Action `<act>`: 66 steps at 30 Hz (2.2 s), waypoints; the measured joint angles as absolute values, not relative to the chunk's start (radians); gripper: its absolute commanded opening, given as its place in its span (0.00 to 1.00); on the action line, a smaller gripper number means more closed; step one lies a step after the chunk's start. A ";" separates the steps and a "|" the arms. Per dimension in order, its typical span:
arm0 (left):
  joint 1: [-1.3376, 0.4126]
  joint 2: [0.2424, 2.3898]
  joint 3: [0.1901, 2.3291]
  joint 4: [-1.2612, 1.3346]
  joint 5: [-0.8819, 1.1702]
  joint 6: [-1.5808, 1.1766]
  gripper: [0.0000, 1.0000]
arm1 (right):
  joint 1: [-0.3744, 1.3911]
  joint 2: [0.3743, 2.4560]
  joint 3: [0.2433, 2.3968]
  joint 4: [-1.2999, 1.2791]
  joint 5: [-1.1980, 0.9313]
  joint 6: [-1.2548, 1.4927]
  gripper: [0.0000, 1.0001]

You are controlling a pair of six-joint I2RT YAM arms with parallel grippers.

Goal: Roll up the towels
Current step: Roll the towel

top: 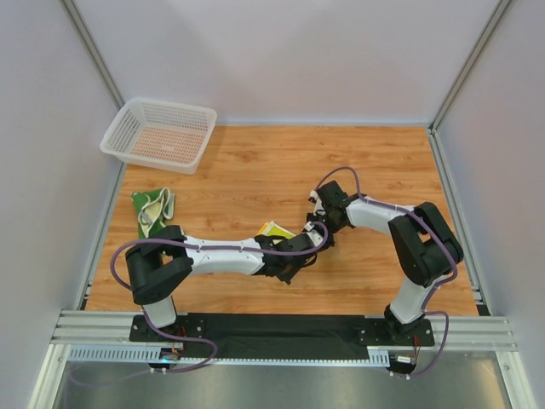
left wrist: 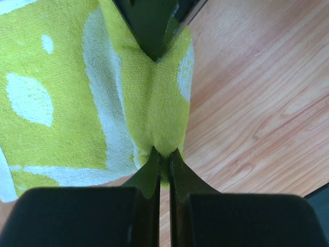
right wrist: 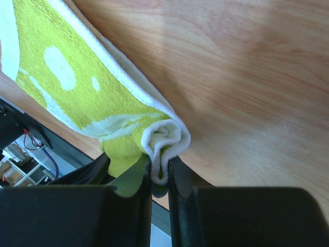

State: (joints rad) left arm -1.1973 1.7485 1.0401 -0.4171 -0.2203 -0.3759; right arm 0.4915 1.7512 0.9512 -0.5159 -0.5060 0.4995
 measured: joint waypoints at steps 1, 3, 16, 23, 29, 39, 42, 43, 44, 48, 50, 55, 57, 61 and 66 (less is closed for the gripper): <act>-1.195 1.746 1.039 -0.413 -0.212 -0.376 0.00 | 0.490 1.752 0.953 -0.521 -0.506 0.496 0.09; -1.189 1.740 1.033 -0.399 -0.186 -0.377 0.00 | 0.484 1.754 0.957 -0.531 -0.506 0.488 0.09; -1.168 1.658 0.942 -0.327 -0.097 -0.444 0.00 | 0.443 1.755 0.974 -0.613 -0.502 0.462 0.32; -1.138 1.623 0.892 -0.292 0.064 -0.498 0.00 | 0.399 1.779 1.019 -0.636 -0.453 0.457 0.32; -1.080 1.610 0.860 -0.255 0.222 -0.570 0.00 | 0.384 1.781 1.045 -0.657 -0.415 0.455 0.32; -0.952 1.568 0.816 -0.175 0.432 -0.711 0.00 | 0.340 1.722 1.045 -0.672 -0.382 0.464 0.32; -0.904 1.560 0.791 -0.147 0.487 -0.760 0.00 | 0.326 1.659 1.023 -0.663 -0.388 0.475 0.33; -0.890 1.561 0.784 -0.144 0.501 -0.776 0.00 | 0.323 1.635 1.010 -0.645 -0.399 0.482 0.33; -0.875 1.561 0.780 -0.144 0.512 -0.789 0.00 | 0.321 1.613 0.996 -0.630 -0.409 0.487 0.33; -0.851 1.572 0.777 -0.132 0.552 -0.834 0.00 | 0.322 1.546 0.934 -0.576 -0.470 0.507 0.36; -0.847 1.588 0.766 -0.102 0.579 -0.862 0.00 | 0.322 1.515 0.894 -0.535 -0.511 0.517 0.41; -0.822 1.637 0.672 0.046 0.649 -0.967 0.00 | 0.322 1.435 0.774 -0.437 -0.596 0.543 0.54; -0.813 1.656 0.641 0.084 0.669 -1.000 0.00 | 0.322 1.409 0.736 -0.416 -0.607 0.546 0.56; -0.802 1.683 0.631 0.141 0.700 -1.044 0.00 | 0.329 1.384 0.690 -0.390 -0.611 0.546 0.60; -0.791 1.708 0.626 0.179 0.724 -1.074 0.00 | 0.394 1.384 0.666 -0.376 -0.579 0.546 0.62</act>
